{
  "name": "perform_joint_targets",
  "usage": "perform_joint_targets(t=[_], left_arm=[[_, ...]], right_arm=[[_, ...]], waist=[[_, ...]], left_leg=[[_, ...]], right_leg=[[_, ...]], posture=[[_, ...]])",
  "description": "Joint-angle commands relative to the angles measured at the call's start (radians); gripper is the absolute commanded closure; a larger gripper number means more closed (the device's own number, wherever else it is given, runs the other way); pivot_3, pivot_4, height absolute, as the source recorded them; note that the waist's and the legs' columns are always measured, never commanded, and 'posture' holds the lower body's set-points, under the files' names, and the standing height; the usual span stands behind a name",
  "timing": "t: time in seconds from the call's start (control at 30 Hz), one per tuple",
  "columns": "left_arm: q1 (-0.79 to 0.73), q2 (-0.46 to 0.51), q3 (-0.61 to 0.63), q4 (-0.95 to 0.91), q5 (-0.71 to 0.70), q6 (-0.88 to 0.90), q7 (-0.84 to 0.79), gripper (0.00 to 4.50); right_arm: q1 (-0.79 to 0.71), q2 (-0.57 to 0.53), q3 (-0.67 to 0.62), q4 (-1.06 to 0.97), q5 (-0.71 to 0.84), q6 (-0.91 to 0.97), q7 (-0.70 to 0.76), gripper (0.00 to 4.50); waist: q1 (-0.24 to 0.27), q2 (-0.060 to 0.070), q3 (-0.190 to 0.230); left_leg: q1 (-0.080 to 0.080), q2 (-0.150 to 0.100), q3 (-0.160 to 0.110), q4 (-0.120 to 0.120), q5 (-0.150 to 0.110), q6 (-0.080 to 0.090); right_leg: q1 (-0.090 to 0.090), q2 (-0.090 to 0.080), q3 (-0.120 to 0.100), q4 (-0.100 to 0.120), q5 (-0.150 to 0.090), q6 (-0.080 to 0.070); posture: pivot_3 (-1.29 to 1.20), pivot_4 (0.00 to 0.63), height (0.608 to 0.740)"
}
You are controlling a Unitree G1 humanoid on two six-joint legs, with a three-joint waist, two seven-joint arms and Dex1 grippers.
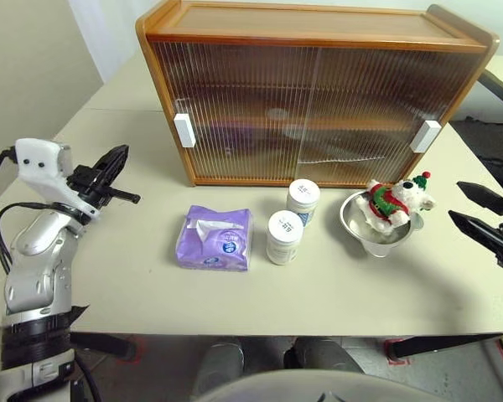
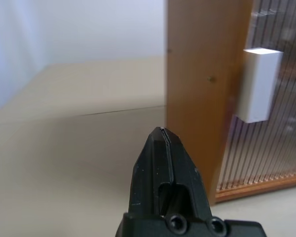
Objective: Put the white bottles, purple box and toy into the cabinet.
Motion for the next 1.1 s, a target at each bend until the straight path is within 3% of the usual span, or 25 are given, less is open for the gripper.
perform_joint_targets(t=[0.03,0.53,1.1], left_arm=[[-0.021,0.015,-0.037,0.046,0.034,-0.042,-0.037,4.49],[-0.147,-0.029,-0.144,0.155,0.09,-0.161,-0.077,4.49],[-0.229,-0.069,-0.223,0.105,0.091,-0.111,-0.078,4.49]], right_arm=[[0.015,0.016,0.035,-0.064,0.003,0.021,-0.014,0.0],[-0.01,0.034,0.08,-0.097,-0.011,0.02,-0.025,0.0],[-0.011,0.053,0.097,-0.116,-0.018,0.011,-0.048,0.0]], waist=[[-0.003,0.0,0.0],[-0.005,0.0,-0.004],[-0.005,0.005,-0.008]], left_leg=[[-0.001,0.0,0.0,0.0,0.0,0.0],[-0.009,0.0,0.0,0.005,-0.001,0.001],[-0.01,-0.002,0.0,0.021,-0.002,0.007]], right_leg=[[0.0,0.0,0.0,0.0,0.0,0.0],[-0.01,0.0,-0.002,-0.001,0.007,0.014],[-0.005,0.0,-0.003,-0.001,0.01,0.017]], posture=[[-0.11,0.032,0.74],[-0.12,0.0,0.74],[-0.13,0.0,0.74]])
